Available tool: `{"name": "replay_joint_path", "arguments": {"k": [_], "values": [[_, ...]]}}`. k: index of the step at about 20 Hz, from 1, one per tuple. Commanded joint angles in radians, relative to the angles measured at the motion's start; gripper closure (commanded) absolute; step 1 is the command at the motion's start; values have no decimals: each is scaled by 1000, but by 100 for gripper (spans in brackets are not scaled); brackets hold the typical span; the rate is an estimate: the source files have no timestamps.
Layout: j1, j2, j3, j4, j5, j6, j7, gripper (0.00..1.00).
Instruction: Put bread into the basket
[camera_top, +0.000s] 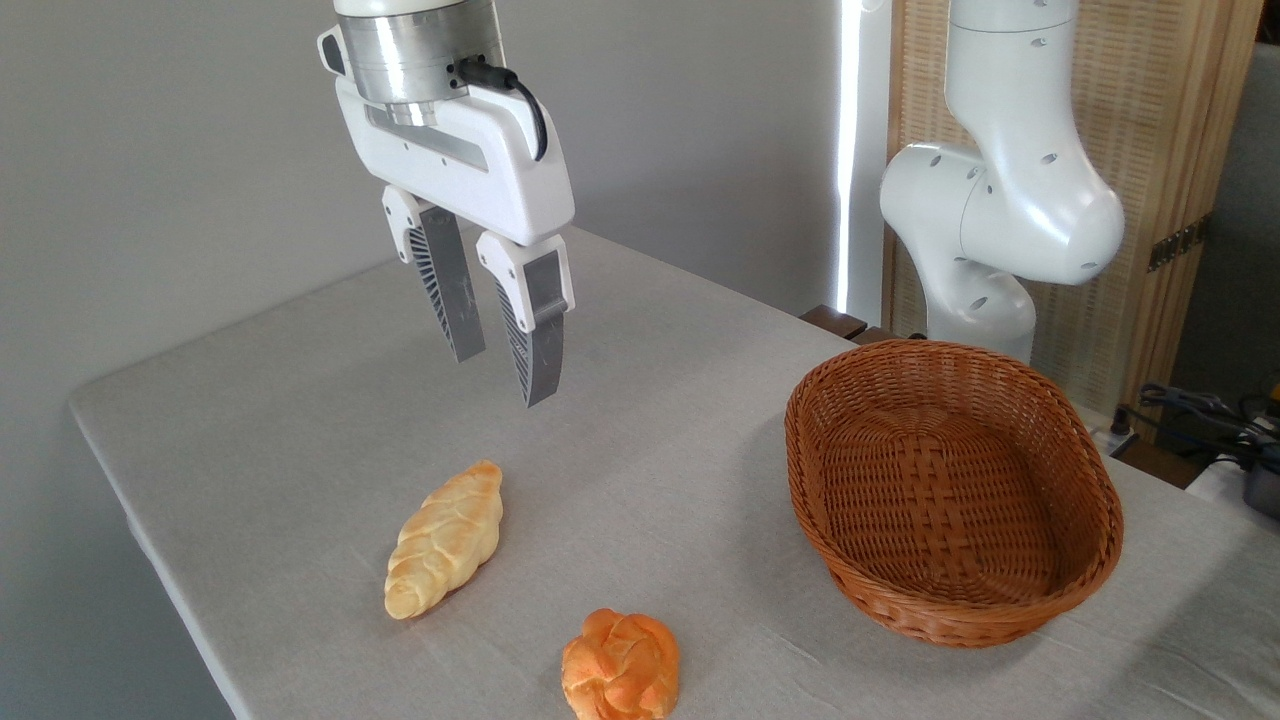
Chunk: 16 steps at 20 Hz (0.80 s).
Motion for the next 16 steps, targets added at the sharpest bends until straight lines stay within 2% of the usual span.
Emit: {"name": "replay_joint_path", "arguments": {"k": [1,3,7,10,16], "values": [[1,0,-6,-44,-9,52,-113,0],[-5,-3,-8,-109,-14,136,-228,0],[-47,-2,-9,-229,-14,295,-326,0],[-76,-3,-9,-318,-14,407,-447,0],[-119,24,-11,-377,-16,521,-546,0]]}}
